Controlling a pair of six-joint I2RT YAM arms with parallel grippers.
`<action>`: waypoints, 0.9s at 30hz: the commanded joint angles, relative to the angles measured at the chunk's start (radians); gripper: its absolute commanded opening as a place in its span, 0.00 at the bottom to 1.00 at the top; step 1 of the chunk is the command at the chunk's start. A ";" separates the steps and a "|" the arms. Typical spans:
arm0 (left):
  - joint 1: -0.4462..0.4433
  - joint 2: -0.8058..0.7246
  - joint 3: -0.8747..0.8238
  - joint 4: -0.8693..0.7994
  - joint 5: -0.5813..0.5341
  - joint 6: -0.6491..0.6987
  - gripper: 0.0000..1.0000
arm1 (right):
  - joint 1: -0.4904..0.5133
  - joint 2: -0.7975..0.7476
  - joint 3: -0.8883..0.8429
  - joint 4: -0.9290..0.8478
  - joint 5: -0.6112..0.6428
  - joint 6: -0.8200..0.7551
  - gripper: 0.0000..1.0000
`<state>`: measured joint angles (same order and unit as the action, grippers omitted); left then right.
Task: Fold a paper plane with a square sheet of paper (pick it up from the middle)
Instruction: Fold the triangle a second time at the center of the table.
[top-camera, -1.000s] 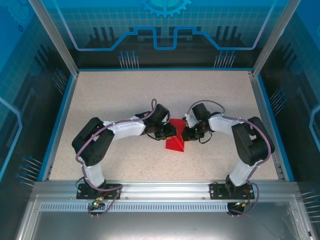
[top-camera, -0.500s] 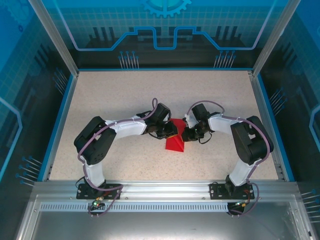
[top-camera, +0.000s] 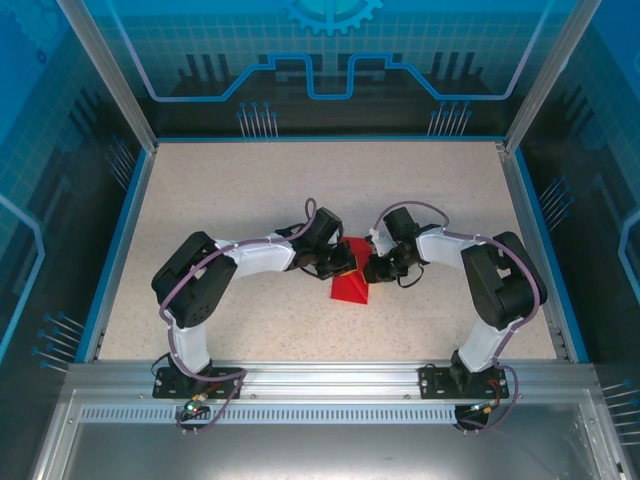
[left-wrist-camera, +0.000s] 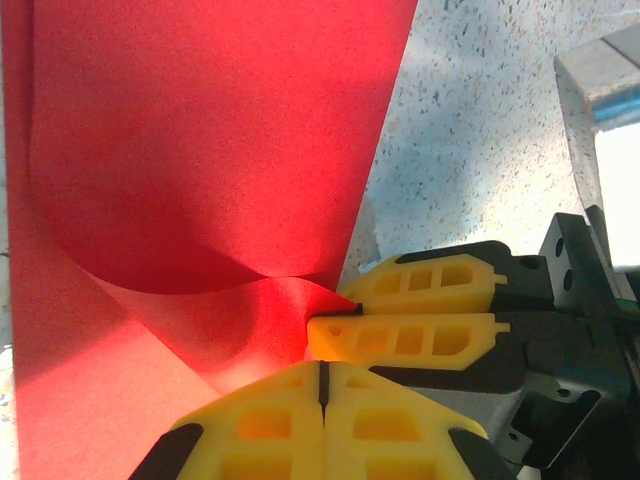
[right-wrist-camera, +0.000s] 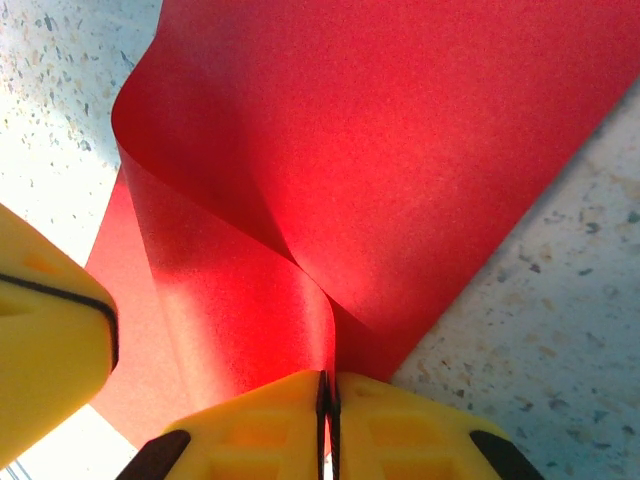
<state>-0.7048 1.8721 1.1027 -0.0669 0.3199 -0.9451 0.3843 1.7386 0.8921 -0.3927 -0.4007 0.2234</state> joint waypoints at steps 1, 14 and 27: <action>-0.013 0.005 -0.019 0.020 0.025 -0.020 0.00 | -0.017 0.017 0.020 -0.031 -0.004 -0.005 0.12; -0.016 0.013 -0.035 0.022 0.005 -0.022 0.00 | -0.018 0.012 0.021 -0.024 -0.015 -0.007 0.12; -0.016 0.005 -0.040 0.012 -0.005 -0.012 0.00 | -0.021 -0.011 0.013 -0.002 -0.042 -0.025 0.12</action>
<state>-0.7120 1.8797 1.0756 -0.0460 0.3214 -0.9638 0.3832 1.7390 0.8925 -0.3916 -0.4061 0.2188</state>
